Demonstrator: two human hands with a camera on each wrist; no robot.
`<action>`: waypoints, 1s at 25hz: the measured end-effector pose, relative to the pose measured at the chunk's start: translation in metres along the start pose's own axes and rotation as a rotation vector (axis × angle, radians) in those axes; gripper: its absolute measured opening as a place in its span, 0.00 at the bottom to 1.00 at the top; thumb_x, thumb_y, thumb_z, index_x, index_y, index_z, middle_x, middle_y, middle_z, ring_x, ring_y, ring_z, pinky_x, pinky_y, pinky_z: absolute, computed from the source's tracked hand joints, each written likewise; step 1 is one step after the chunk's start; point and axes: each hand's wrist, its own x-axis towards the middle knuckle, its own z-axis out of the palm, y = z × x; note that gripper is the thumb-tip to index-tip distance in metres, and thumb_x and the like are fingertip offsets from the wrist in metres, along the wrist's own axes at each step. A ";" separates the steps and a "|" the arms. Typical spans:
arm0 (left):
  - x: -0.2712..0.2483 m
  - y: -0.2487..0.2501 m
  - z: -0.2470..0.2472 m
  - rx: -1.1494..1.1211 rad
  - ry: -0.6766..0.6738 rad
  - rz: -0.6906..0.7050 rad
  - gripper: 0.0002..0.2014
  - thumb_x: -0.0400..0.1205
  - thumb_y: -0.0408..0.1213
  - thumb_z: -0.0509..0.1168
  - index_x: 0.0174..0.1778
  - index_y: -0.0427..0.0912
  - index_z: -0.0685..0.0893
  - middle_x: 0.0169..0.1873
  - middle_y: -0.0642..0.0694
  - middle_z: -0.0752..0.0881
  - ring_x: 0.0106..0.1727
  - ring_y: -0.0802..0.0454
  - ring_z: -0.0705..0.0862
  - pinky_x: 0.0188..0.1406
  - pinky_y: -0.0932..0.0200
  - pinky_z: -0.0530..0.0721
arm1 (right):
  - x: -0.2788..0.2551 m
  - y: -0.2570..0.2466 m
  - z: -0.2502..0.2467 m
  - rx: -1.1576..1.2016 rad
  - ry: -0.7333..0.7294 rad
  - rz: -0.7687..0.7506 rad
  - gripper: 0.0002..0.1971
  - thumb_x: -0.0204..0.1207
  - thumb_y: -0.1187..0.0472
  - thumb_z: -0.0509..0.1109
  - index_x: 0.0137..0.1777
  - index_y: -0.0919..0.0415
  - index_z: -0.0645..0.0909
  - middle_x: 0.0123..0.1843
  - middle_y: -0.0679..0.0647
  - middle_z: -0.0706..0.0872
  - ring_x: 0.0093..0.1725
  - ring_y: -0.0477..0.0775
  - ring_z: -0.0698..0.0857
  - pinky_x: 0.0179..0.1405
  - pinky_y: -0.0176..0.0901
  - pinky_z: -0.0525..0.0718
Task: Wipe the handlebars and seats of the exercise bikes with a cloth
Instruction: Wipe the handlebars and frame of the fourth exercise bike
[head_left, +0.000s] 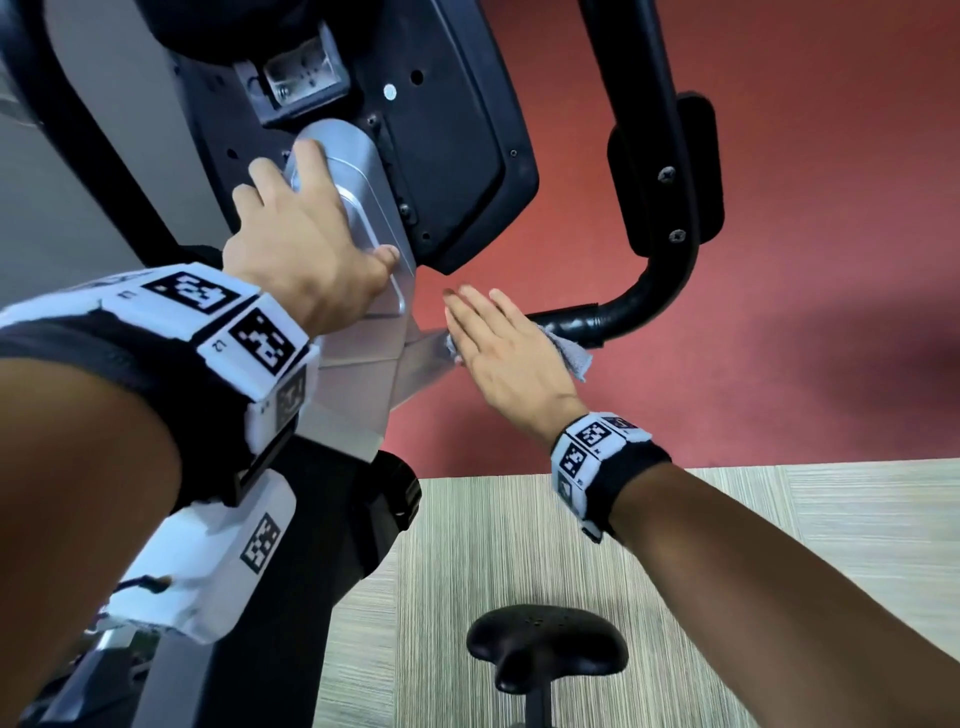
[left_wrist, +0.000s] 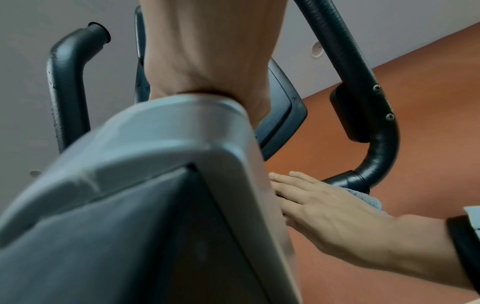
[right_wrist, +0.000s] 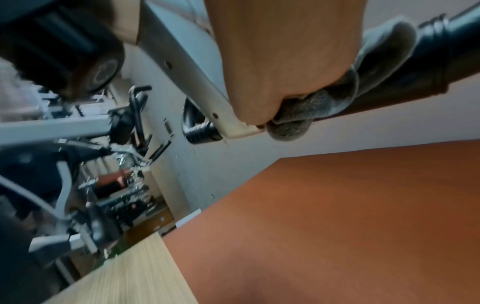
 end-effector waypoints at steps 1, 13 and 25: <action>0.000 0.000 0.000 0.002 -0.004 0.001 0.40 0.80 0.55 0.74 0.80 0.44 0.61 0.74 0.34 0.67 0.76 0.33 0.67 0.64 0.33 0.76 | -0.005 0.001 0.001 -0.029 -0.010 -0.030 0.30 0.89 0.61 0.40 0.90 0.68 0.48 0.92 0.61 0.49 0.91 0.62 0.47 0.89 0.58 0.42; 0.001 -0.002 0.003 0.037 -0.011 0.004 0.42 0.80 0.56 0.73 0.82 0.43 0.59 0.74 0.33 0.67 0.75 0.33 0.68 0.63 0.33 0.76 | 0.013 0.002 -0.018 0.035 -0.101 -0.037 0.30 0.87 0.63 0.39 0.89 0.70 0.52 0.91 0.63 0.54 0.90 0.62 0.53 0.89 0.55 0.48; 0.002 -0.001 0.003 0.057 -0.012 0.016 0.42 0.80 0.56 0.74 0.81 0.42 0.59 0.73 0.32 0.67 0.75 0.32 0.67 0.60 0.32 0.77 | -0.043 0.044 0.012 0.015 0.172 0.123 0.28 0.91 0.57 0.57 0.87 0.70 0.61 0.88 0.64 0.65 0.88 0.63 0.63 0.88 0.56 0.56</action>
